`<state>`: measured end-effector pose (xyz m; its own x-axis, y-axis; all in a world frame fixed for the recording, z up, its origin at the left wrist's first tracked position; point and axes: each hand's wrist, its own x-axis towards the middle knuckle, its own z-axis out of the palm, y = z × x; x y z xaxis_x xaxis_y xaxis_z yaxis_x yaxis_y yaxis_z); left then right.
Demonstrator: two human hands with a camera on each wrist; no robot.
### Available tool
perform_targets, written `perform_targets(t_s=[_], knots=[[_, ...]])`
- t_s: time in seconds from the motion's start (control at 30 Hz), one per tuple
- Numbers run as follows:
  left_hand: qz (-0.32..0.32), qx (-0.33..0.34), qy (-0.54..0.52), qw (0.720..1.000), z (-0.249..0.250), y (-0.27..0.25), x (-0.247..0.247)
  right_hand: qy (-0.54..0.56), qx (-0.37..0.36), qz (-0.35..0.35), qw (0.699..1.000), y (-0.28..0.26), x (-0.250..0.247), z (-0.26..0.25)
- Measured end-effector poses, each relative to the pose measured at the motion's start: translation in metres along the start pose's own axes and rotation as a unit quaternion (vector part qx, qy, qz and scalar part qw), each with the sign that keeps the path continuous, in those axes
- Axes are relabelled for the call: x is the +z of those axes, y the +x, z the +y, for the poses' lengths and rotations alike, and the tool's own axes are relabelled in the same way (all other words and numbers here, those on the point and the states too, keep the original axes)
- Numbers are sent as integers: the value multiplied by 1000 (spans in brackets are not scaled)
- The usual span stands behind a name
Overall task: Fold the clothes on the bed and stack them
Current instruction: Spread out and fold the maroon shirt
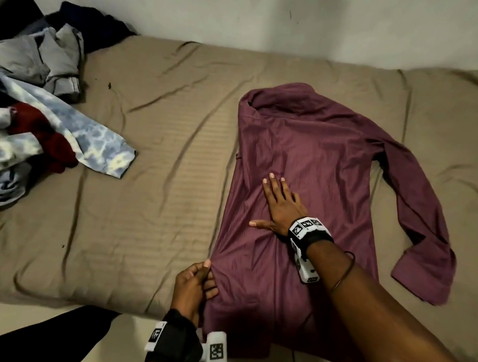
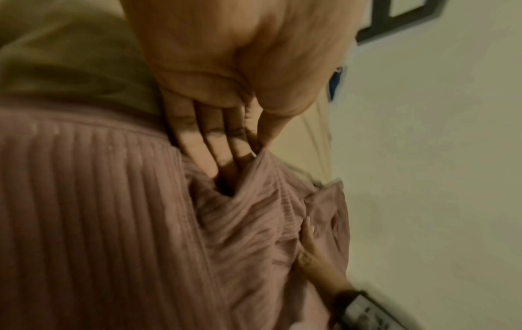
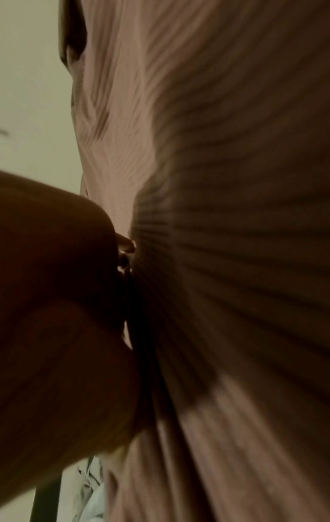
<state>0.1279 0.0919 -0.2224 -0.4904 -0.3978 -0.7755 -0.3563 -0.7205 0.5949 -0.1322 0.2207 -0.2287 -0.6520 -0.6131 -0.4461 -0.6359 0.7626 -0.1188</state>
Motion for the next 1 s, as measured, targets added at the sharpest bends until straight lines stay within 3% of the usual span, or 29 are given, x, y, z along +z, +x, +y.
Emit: perform_targets(t_s=[0.07,0.1,0.13,0.17,0.2,0.23,0.27,0.3,0.37,0.4,0.43,0.5,0.57,0.67,0.9,0.97,1.0], knots=[[18,18,29,999,4,-3,3,-7,3,-11,1000,5,-1,-2],[32,49,105,993,7,-8,7,-6,7,-19,1000,7,-2,-4],[34,87,232,968,9,-13,11,-4,11,-25,1000,10,-4,-6],[48,108,390,913,11,-20,14,-3,14,-30,999,11,-5,-9],[64,118,525,840,10,-28,17,-5,17,-32,999,13,-7,-11],[70,128,604,784,9,-34,20,-9,17,-33,999,14,-9,-12],[68,147,625,764,8,-40,22,-15,17,-35,999,16,-11,-15],[55,165,604,778,6,-42,24,-20,17,-37,999,18,-13,-16],[-27,182,438,880,2,-43,23,-31,19,-44,998,20,-17,-17],[-72,154,322,931,0,-44,22,-35,20,-49,998,20,-19,-18],[-102,118,225,962,-3,-45,21,-36,20,-51,998,19,-19,-18],[-105,55,165,979,-9,-39,15,-39,19,-48,998,17,-19,-18],[-47,51,266,962,-19,-31,3,-53,21,-45,997,16,-19,-20],[12,111,374,921,-21,-29,-8,-79,28,-40,996,16,-20,-24],[17,226,447,865,-15,-48,-22,-73,54,-20,996,2,-23,-34],[31,282,491,824,-21,-60,-17,-73,58,10,996,-8,-21,-40],[48,328,526,783,-27,-64,-12,-72,48,36,996,-17,-17,-43]])
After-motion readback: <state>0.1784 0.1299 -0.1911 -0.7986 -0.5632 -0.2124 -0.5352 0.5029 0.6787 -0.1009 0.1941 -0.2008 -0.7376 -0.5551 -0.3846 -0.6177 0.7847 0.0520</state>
